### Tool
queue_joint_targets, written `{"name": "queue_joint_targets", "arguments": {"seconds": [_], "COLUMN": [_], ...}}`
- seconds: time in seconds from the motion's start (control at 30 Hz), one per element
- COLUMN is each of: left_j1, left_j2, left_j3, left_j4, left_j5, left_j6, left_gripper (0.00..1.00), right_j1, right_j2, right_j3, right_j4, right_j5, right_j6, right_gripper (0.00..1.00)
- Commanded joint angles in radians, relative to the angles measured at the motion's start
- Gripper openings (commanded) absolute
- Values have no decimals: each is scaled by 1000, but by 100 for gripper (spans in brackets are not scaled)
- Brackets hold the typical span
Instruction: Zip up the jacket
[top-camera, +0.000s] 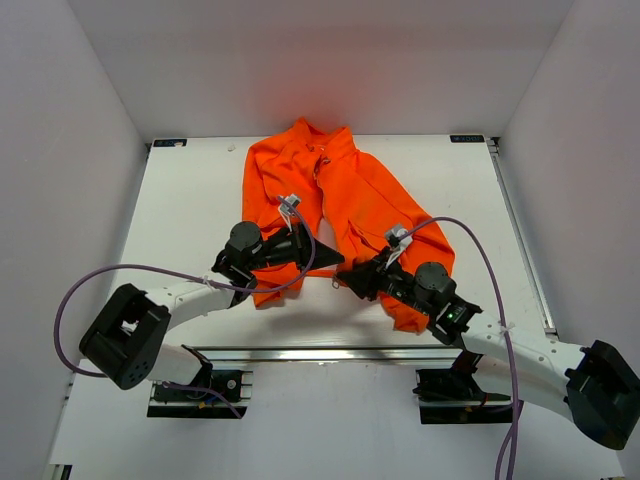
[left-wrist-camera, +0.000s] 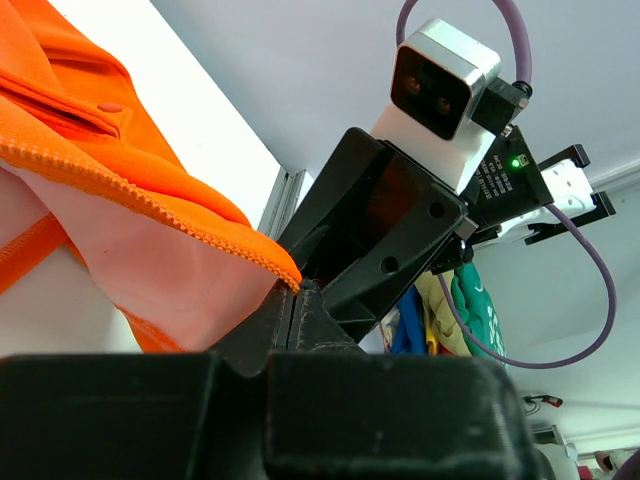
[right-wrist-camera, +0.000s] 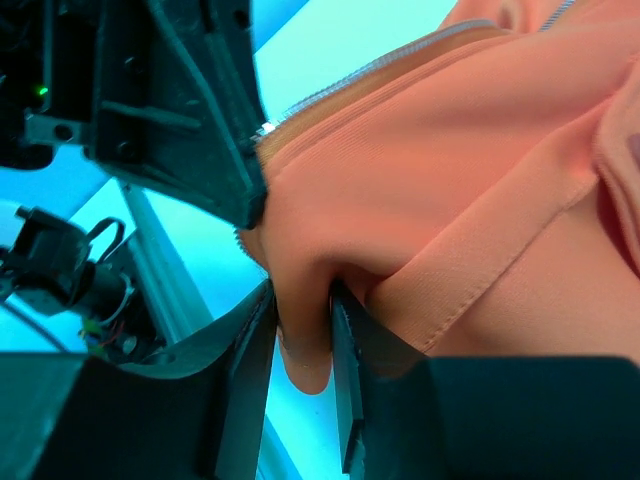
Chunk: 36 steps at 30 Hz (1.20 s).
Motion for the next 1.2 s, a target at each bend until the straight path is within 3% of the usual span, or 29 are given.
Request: {"name": "queue_joint_targets", "arguments": {"seconds": [0.0, 0.2, 0.3, 0.47, 0.53, 0.67, 0.77, 0.8, 0.87, 0.9, 0.97, 1.0, 1.17], "left_j1": [-8, -10, -10, -10, -10, -10, -10, -10, -10, -10, -10, -10, -10], "left_j2": [-45, -67, -73, -76, -77, -80, -97, -115, -141, -157, -209, -226, -323], "left_j3": [25, 22, 23, 26, 31, 37, 66, 77, 89, 95, 111, 111, 134], "left_j4": [20, 10, -4, -44, -58, -101, -206, -233, -349, -395, -540, -587, -933], "left_j5": [3, -1, -4, -16, -20, -25, -42, -59, -86, -129, -175, -230, -405], "left_j6": [0, 5, 11, 28, 34, 52, 104, 120, 173, 197, 246, 263, 332], "left_gripper": [0, 0, 0, 0, 0, 0, 15, 25, 45, 77, 87, 98, 98], "right_j1": [-9, -10, -10, -12, -13, -18, -24, -29, -38, -50, -62, -76, -92], "right_j2": [1, 28, 32, 30, 25, 13, -1, -10, -25, -28, -40, -42, -41], "right_j3": [-4, 14, 17, 23, 22, 19, 26, 36, 49, 56, 72, 77, 114], "right_j4": [88, 83, 102, 102, 90, 76, 44, 7, -47, -73, -148, -172, -340], "right_j5": [-107, -90, -103, -132, -129, -129, -132, -130, -118, -121, -132, -144, -231], "right_j6": [-31, -34, -39, -45, -46, -42, -45, -45, -37, -36, -19, -16, 15], "right_gripper": [33, 35, 19, 10, 0, 0, 0, 0, 0, 0, 0, 0, 0]}}
